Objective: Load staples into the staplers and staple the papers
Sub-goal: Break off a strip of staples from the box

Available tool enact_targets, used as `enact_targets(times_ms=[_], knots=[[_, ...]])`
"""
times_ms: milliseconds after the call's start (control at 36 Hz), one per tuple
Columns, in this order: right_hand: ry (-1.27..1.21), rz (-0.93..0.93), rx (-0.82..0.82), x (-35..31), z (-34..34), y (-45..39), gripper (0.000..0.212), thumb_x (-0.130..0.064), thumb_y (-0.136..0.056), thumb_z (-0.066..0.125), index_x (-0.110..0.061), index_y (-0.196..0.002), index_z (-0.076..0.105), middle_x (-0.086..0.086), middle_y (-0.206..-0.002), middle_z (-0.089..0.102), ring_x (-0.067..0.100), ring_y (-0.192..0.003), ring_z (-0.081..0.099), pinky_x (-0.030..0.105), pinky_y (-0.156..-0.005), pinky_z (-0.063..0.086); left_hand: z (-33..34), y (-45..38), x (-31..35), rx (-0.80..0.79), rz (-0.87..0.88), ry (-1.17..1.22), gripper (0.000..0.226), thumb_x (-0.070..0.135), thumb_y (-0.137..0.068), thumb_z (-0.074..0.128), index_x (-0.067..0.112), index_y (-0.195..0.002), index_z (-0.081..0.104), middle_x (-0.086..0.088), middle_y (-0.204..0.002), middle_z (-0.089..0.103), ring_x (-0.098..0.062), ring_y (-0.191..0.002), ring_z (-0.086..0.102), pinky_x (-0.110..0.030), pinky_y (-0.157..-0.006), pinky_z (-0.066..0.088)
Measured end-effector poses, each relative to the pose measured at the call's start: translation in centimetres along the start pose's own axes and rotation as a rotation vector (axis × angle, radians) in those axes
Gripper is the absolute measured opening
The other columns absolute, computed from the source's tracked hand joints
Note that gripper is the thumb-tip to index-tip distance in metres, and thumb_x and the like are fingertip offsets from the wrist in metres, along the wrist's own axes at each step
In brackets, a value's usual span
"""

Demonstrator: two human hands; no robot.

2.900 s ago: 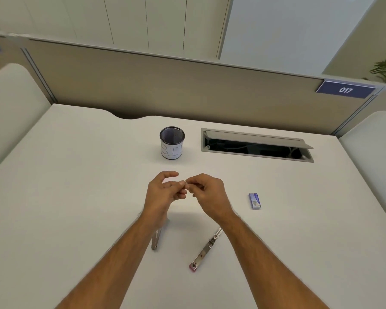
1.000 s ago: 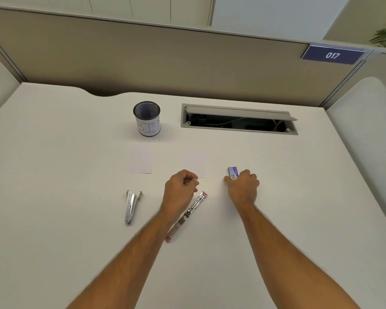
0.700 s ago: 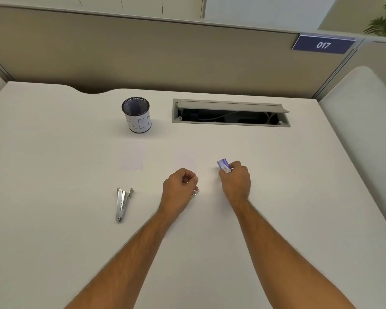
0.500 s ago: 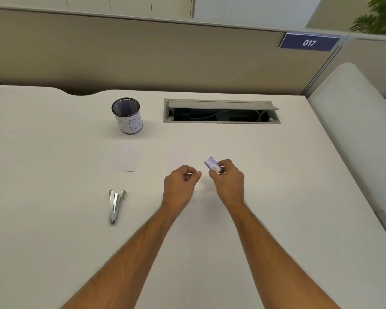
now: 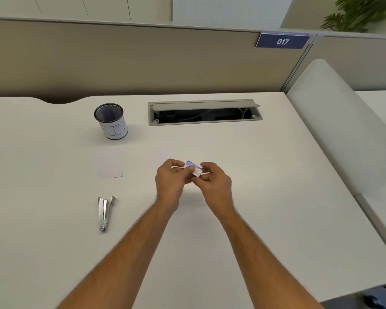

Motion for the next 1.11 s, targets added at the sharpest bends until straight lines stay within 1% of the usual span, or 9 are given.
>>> enact_targets(times_ms=[111, 222, 361, 472, 583, 694, 806, 972, 1111], knots=[[-0.035, 0.032, 0.011, 0.3, 0.3, 0.4, 0.03, -0.015, -0.083, 0.075, -0.017, -0.112, 0.067, -0.003, -0.085, 0.074, 0.007, -0.078, 0.068, 0.015, -0.068, 0.049, -1.1, -0.3, 0.1, 0.032, -0.014, -0.015, 0.012, 0.01, -0.082, 0.08, 0.002, -0.087, 0.072, -0.01, -0.08, 0.079, -0.028, -0.075, 0.078, -0.057, -0.084, 0.061], [-0.083, 0.044, 0.01, 0.3, 0.7, 0.6, 0.029, -0.011, -0.083, 0.077, -0.016, -0.111, 0.07, -0.004, -0.085, 0.075, 0.011, -0.084, 0.072, 0.023, -0.077, 0.055, -1.8, -0.5, 0.4, 0.049, -0.02, 0.012, 0.008, 0.007, -0.084, 0.078, 0.001, -0.085, 0.074, -0.013, -0.083, 0.078, -0.03, -0.076, 0.077, -0.047, -0.083, 0.063], [-0.097, 0.025, 0.01, -0.1, 1.1, 0.5, 0.03, -0.009, -0.082, 0.077, -0.014, -0.111, 0.071, 0.001, -0.091, 0.077, 0.015, -0.089, 0.073, 0.03, -0.082, 0.059, -1.6, -0.1, 0.5, -0.01, -0.065, 0.102, 0.009, 0.003, -0.093, 0.066, -0.001, -0.087, 0.06, -0.023, -0.091, 0.076, -0.032, -0.079, 0.078, -0.041, -0.074, 0.065], [-0.127, 0.031, -0.013, -0.3, 1.0, 0.5, 0.032, -0.005, -0.082, 0.077, -0.012, -0.113, 0.072, 0.0, -0.095, 0.077, 0.01, -0.091, 0.074, 0.023, -0.082, 0.057, -1.6, 0.2, 0.6, -0.041, -0.093, 0.12, 0.007, 0.005, -0.098, 0.061, 0.0, -0.097, 0.056, -0.025, -0.093, 0.076, -0.033, -0.078, 0.078, -0.038, -0.07, 0.065], [-0.12, 0.034, -0.041, -0.2, 1.2, 0.5, 0.032, -0.015, -0.084, 0.08, -0.015, -0.115, 0.073, -0.003, -0.096, 0.078, 0.006, -0.091, 0.074, 0.015, -0.079, 0.054, -1.7, 0.3, 0.7, -0.044, -0.08, 0.091, 0.012, 0.006, -0.099, 0.058, -0.004, -0.105, 0.053, -0.023, -0.092, 0.076, -0.031, -0.076, 0.078, -0.041, -0.073, 0.065], [-0.115, 0.033, 0.006, -0.5, 1.1, 0.5, 0.026, -0.027, -0.086, 0.08, -0.016, -0.109, 0.076, -0.002, -0.093, 0.078, 0.012, -0.087, 0.075, 0.022, -0.079, 0.058, -1.6, 0.4, 0.6, -0.049, -0.07, 0.113, 0.011, 0.004, -0.099, 0.058, -0.003, -0.104, 0.052, -0.025, -0.092, 0.075, -0.035, -0.078, 0.078, -0.047, -0.077, 0.064], [-0.132, 0.061, 0.034, -0.5, 0.9, 0.5, 0.017, -0.019, -0.088, 0.073, -0.015, -0.104, 0.077, -0.002, -0.089, 0.079, 0.015, -0.08, 0.077, 0.03, -0.081, 0.061, -1.5, 0.3, 0.3, -0.046, -0.084, 0.128, 0.008, 0.006, -0.099, 0.058, 0.002, -0.1, 0.051, -0.025, -0.093, 0.076, -0.036, -0.077, 0.078, -0.047, -0.079, 0.064], [-0.261, 0.104, 0.021, -0.3, 0.9, 0.6, 0.027, -0.001, -0.091, 0.057, -0.01, -0.113, 0.071, 0.009, -0.1, 0.077, 0.023, -0.088, 0.077, 0.033, -0.08, 0.064, -1.8, 0.2, -0.2, -0.025, -0.114, 0.17, 0.008, 0.006, -0.1, 0.058, 0.004, -0.1, 0.05, -0.026, -0.095, 0.075, -0.037, -0.079, 0.078, -0.044, -0.078, 0.064], [-0.277, 0.085, -0.001, -0.4, 0.8, 0.7, 0.023, 0.002, -0.09, 0.052, -0.014, -0.103, 0.063, 0.01, -0.092, 0.079, 0.022, -0.085, 0.078, 0.037, -0.08, 0.063, -1.9, 0.3, -0.3, -0.024, -0.125, 0.205, 0.008, 0.005, -0.1, 0.059, 0.003, -0.102, 0.051, -0.027, -0.096, 0.074, -0.037, -0.079, 0.078, -0.039, -0.07, 0.065]])
Point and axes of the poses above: each hand's wrist, its own y-axis away from the middle knuckle, its own z-axis out of the palm, x = y × z, the point moved 8 cm from there along -y, towards the middle knuckle
